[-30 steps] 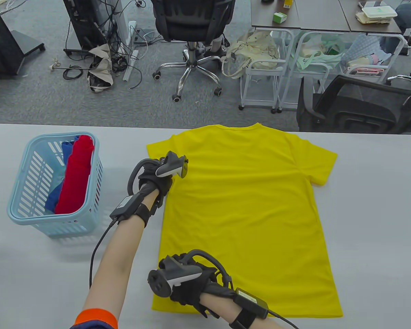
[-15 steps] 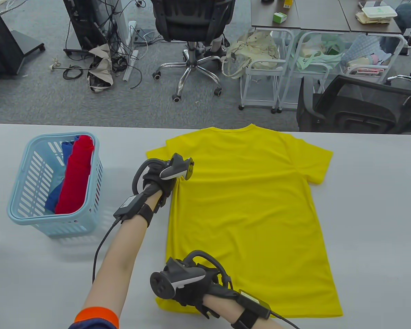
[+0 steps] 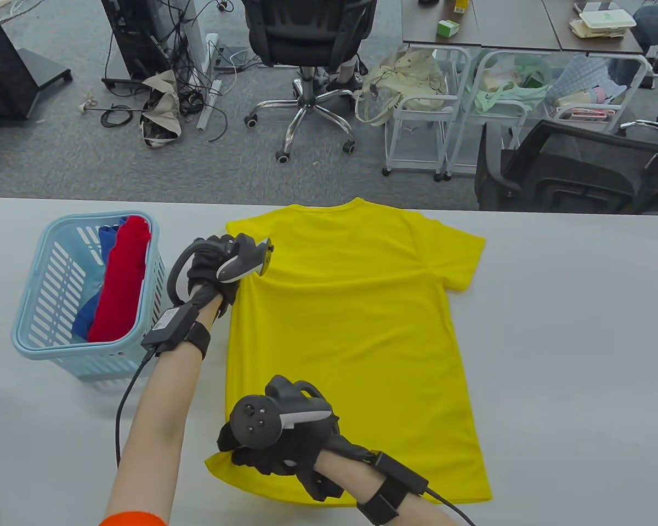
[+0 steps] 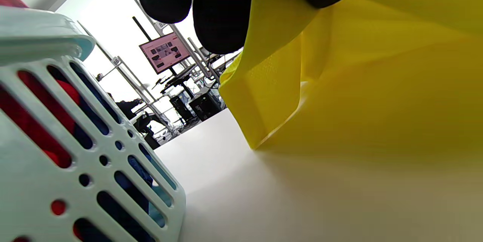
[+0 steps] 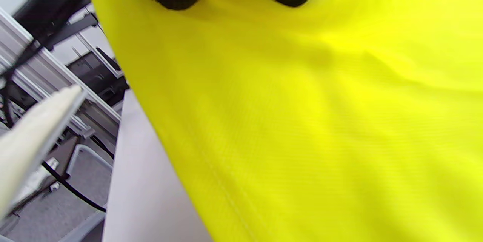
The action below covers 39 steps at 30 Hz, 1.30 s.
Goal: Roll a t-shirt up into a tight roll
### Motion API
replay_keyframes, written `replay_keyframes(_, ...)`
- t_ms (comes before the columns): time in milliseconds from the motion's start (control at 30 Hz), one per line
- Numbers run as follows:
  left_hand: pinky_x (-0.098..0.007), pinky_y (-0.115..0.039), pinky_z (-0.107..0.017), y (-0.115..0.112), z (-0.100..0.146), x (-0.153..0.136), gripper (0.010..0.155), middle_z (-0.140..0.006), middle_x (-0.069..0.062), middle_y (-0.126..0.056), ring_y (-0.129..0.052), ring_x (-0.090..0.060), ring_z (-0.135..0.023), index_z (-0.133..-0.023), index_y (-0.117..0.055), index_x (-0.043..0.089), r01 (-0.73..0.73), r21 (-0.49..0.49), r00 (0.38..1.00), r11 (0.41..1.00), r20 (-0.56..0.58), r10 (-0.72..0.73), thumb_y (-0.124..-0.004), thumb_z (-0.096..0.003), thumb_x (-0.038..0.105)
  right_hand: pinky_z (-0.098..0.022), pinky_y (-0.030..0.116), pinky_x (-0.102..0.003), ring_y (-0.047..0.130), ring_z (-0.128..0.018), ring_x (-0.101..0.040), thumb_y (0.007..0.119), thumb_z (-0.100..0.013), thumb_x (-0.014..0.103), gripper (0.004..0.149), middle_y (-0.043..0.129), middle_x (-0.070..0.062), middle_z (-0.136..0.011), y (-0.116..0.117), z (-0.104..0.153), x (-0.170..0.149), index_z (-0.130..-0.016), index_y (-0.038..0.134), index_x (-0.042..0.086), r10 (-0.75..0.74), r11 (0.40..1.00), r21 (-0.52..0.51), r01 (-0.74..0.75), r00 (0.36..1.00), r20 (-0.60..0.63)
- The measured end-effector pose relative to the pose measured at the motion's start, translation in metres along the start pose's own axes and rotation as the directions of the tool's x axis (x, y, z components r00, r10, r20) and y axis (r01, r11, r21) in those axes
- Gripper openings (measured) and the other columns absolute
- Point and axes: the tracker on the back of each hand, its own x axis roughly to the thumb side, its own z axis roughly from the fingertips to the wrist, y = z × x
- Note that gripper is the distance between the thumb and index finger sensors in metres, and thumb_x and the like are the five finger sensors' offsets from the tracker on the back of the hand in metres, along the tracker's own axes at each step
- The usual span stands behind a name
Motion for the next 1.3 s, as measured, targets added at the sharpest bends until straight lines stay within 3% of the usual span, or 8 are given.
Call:
replay_keyframes(100, -0.045, -0.067, -0.079, 0.024, 0.003, 0.000, 0.044, -0.100, 0.012, -0.072, -0.084, -0.012, -0.087, -0.099, -0.046, 0.042, -0.107, 0.012, 0.994, 0.994, 0.005, 0.107, -0.057, -0.0561, 0.044, -0.070, 0.055, -0.054, 0.069, -0.085, -0.027, 0.071, -0.058, 0.034, 0.039, 0.061, -0.009, -0.100, -0.012, 0.021, -0.012, -0.096, 0.062, 0.026, -0.042, 0.999, -0.023, 0.042, 0.999, -0.004)
replay_keyframes(200, -0.045, -0.067, -0.079, 0.052, 0.007, 0.025, 0.044, -0.100, 0.012, -0.071, -0.084, -0.012, -0.087, -0.099, -0.045, 0.043, -0.169, 0.035, 0.984, 0.985, 0.058, 0.167, -0.057, -0.0563, 0.044, -0.069, 0.057, -0.054, 0.072, -0.084, -0.027, 0.073, -0.057, 0.034, 0.039, 0.064, -0.009, -0.099, -0.015, 0.045, -0.024, -0.095, 0.065, 0.027, -0.058, 0.998, -0.034, 0.057, 0.998, -0.020)
replay_keyframes(500, -0.045, -0.067, -0.079, 0.138, 0.020, 0.174, 0.044, -0.102, 0.013, -0.070, -0.084, -0.011, -0.088, -0.099, -0.045, 0.044, -0.103, 0.163, 0.964, 0.981, 0.260, 0.058, -0.057, -0.0565, 0.045, -0.067, 0.062, -0.053, 0.078, -0.081, -0.026, 0.076, -0.055, 0.035, 0.038, 0.070, -0.007, -0.097, -0.019, 0.153, -0.081, -0.092, 0.071, 0.028, -0.123, 0.989, -0.099, 0.107, 0.978, -0.172)
replay_keyframes(633, -0.045, -0.065, -0.080, 0.155, 0.028, 0.232, 0.052, -0.113, 0.008, -0.062, -0.081, -0.013, -0.092, -0.105, -0.034, 0.048, -0.055, 0.167, 0.955, 0.984, 0.296, 0.003, -0.051, -0.0556, 0.048, -0.066, 0.064, -0.055, 0.081, -0.083, -0.029, 0.078, -0.054, 0.040, 0.042, 0.072, -0.009, -0.100, -0.014, 0.217, -0.122, -0.093, 0.075, 0.026, -0.170, 0.985, -0.047, 0.165, 0.895, -0.413)
replay_keyframes(767, -0.047, -0.063, -0.081, 0.146, 0.037, 0.252, 0.061, -0.121, 0.003, -0.050, -0.078, -0.016, -0.096, -0.109, -0.022, 0.047, -0.018, 0.167, 0.947, 0.986, 0.319, -0.037, -0.047, -0.0545, 0.050, -0.067, 0.059, -0.057, 0.076, -0.087, -0.035, 0.072, -0.057, 0.042, 0.058, 0.063, -0.017, -0.105, -0.011, 0.267, -0.162, -0.107, 0.061, 0.016, -0.230, 0.973, -0.164, 0.163, 0.734, -0.639)
replay_keyframes(900, -0.049, -0.062, -0.080, 0.125, 0.044, 0.230, 0.063, -0.124, 0.000, -0.043, -0.072, -0.020, -0.104, -0.111, -0.023, 0.043, -0.002, 0.142, 0.940, 0.990, 0.338, -0.047, -0.047, -0.0531, 0.052, -0.067, 0.057, -0.058, 0.072, -0.090, -0.038, 0.069, -0.059, 0.043, 0.059, 0.059, -0.019, -0.107, -0.011, 0.274, -0.178, -0.109, 0.057, 0.014, -0.314, 0.949, -0.236, 0.208, 0.690, -0.652)
replay_keyframes(1133, -0.055, -0.058, -0.080, 0.063, 0.079, 0.185, 0.067, -0.125, -0.006, -0.041, -0.057, -0.033, -0.114, -0.113, -0.035, 0.036, -0.167, -0.137, 0.841, 0.976, 0.497, 0.214, -0.044, -0.0503, 0.056, -0.070, 0.049, -0.062, 0.057, -0.101, -0.046, 0.067, -0.059, 0.045, 0.065, 0.044, -0.022, -0.116, -0.011, 0.220, -0.190, -0.113, 0.048, 0.014, -0.269, 0.963, -0.178, 0.201, 0.706, -0.655)
replay_keyframes(1300, -0.060, -0.040, -0.083, 0.003, 0.126, 0.172, 0.076, -0.123, -0.009, -0.009, -0.025, -0.039, -0.116, -0.111, -0.008, 0.036, -0.089, -0.365, 0.768, 0.927, 0.568, 0.297, -0.031, -0.0453, 0.065, -0.072, 0.041, -0.063, 0.035, -0.108, -0.053, 0.064, -0.060, 0.045, 0.072, 0.026, -0.024, -0.120, -0.008, 0.181, -0.203, -0.117, 0.033, 0.014, -0.255, 0.965, -0.132, 0.225, 0.705, -0.662)
